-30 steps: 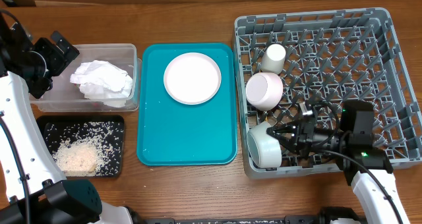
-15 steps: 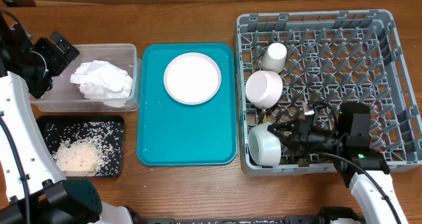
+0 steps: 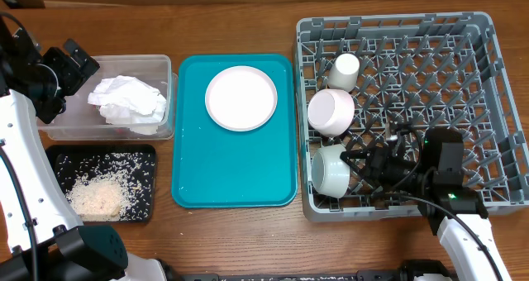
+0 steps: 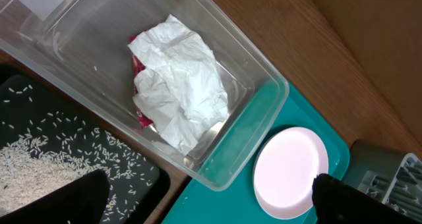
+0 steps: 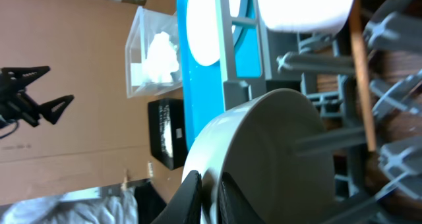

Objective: Sort waste into correct bins and load items into the dishwasher
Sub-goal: 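Lower the grey bowl into the rack's front corner and release, then push the grey bowl into place with the right gripper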

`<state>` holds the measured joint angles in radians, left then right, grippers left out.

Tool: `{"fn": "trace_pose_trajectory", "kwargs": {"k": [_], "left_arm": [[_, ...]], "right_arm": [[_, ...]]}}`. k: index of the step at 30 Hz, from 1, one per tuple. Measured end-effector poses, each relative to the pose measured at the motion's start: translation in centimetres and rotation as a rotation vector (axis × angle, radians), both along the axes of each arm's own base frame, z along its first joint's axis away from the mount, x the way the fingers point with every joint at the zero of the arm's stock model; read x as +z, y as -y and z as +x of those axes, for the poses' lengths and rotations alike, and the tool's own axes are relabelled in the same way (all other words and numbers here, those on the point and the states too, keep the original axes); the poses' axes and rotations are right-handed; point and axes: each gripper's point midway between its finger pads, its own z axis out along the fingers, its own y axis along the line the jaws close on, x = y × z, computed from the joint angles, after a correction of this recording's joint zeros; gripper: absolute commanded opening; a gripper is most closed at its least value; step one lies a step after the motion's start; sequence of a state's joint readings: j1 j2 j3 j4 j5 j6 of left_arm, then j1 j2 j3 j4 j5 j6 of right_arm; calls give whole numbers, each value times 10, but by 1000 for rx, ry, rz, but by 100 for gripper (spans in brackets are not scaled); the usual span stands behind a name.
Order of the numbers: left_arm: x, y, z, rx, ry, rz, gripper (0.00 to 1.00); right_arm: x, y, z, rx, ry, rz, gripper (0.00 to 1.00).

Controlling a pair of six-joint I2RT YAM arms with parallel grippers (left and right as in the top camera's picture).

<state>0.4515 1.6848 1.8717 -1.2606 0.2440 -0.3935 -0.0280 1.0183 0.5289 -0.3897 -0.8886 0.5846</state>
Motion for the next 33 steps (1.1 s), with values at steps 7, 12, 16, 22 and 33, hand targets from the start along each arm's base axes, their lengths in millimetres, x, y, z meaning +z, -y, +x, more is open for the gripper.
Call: {"fn": "trace_pose_trajectory", "kwargs": {"k": [7,12,16,22,33], "left_arm": [[0,0,0,0,0,0,100],[0,0,0,0,0,0,100],[0,0,0,0,0,0,100],[0,0,0,0,0,0,100],[0,0,0,0,0,0,100]], "right_arm": [[-10,14,6,-38,28,-86,18],[-7,24,15,-75,52,-157,24],[13,33,26,-103,83,-219,24],[44,40,23,-85,90,-312,4],[29,-24,-30,241,34,-374,4]]}}
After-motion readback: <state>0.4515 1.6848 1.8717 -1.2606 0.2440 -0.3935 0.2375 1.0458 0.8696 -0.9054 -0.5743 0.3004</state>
